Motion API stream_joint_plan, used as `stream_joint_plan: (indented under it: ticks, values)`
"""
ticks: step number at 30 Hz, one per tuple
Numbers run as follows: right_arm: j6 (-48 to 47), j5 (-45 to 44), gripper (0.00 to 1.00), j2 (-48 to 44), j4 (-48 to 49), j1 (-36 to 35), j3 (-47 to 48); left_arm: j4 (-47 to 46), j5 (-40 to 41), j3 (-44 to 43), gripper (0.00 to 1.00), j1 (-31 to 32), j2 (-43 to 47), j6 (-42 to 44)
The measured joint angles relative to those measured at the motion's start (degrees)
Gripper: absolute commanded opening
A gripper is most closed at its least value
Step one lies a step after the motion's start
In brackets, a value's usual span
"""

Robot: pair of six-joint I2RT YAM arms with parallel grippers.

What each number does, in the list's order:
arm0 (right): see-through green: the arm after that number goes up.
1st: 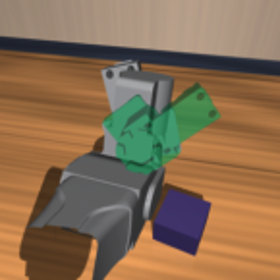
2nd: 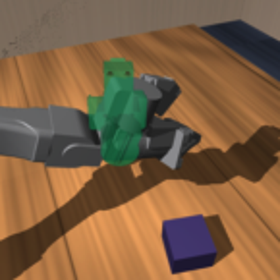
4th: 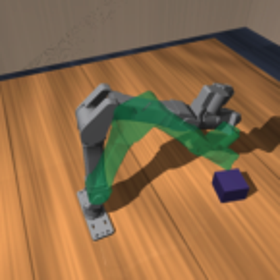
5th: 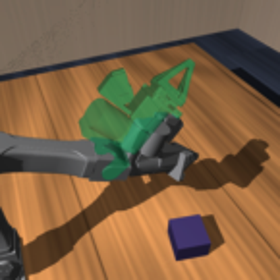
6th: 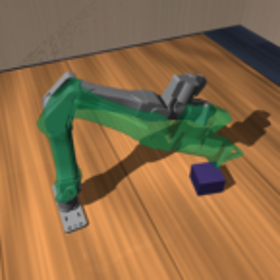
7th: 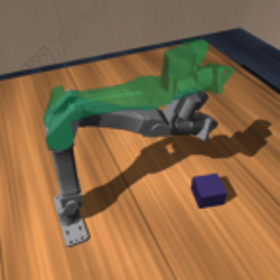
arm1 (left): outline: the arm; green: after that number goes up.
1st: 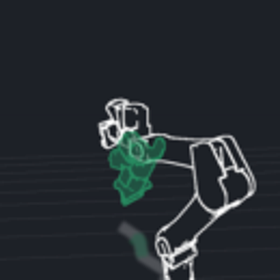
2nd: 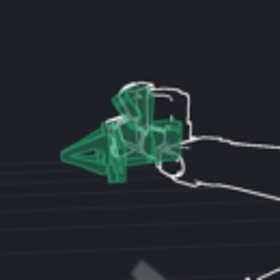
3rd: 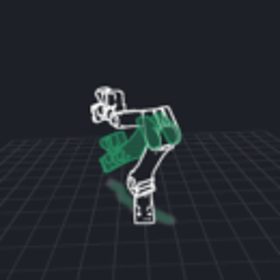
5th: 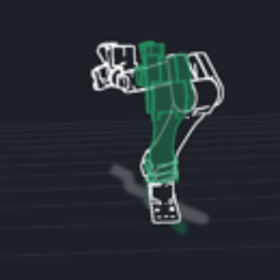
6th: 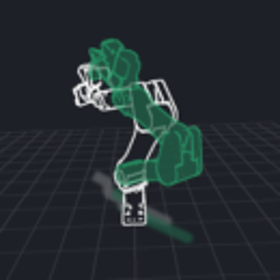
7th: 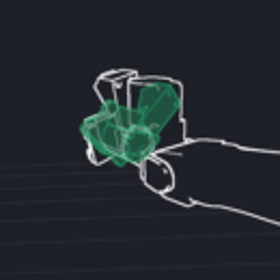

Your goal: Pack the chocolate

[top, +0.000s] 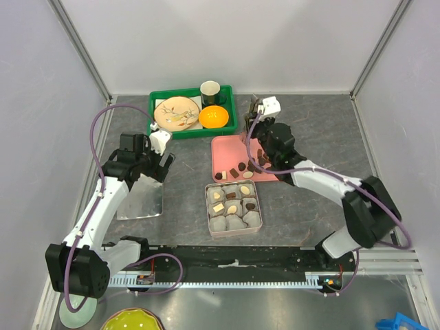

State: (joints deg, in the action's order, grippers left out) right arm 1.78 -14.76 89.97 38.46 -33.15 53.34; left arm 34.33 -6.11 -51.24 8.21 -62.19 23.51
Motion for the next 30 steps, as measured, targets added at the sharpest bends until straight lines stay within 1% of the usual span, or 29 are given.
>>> stream_joint_plan:
  ticks: [5,9,14,18,22,26,30]
  values:
    - [0.26,1.49,0.15,-12.61,-1.20,-6.84,-4.35,-0.02,0.02,0.00,0.99,0.00,0.00,0.00]
    - [1.18,2.67,0.15,-20.94,-4.61,-13.05,-7.61,-0.07,0.04,0.02,0.99,0.00,0.00,-0.02]
    - [3.21,4.26,0.14,-28.41,-13.29,-21.59,-10.99,-0.17,0.09,0.37,0.99,0.00,0.00,-0.02]
    - [4.44,4.46,0.14,-31.34,-19.74,-28.85,-11.72,-0.17,0.22,0.74,0.99,0.00,0.02,-0.02]
    - [5.46,4.33,0.13,-32.28,-23.32,-35.10,-11.74,-0.17,0.28,0.76,0.99,0.00,0.02,-0.02]
    - [6.40,3.93,0.13,-32.28,-24.35,-38.75,-12.63,-0.17,0.28,0.76,0.99,0.00,0.02,-0.02]
    - [7.48,3.45,0.13,-31.61,-24.35,-40.26,-14.43,-0.13,0.31,0.76,0.99,0.00,0.02,-0.02]
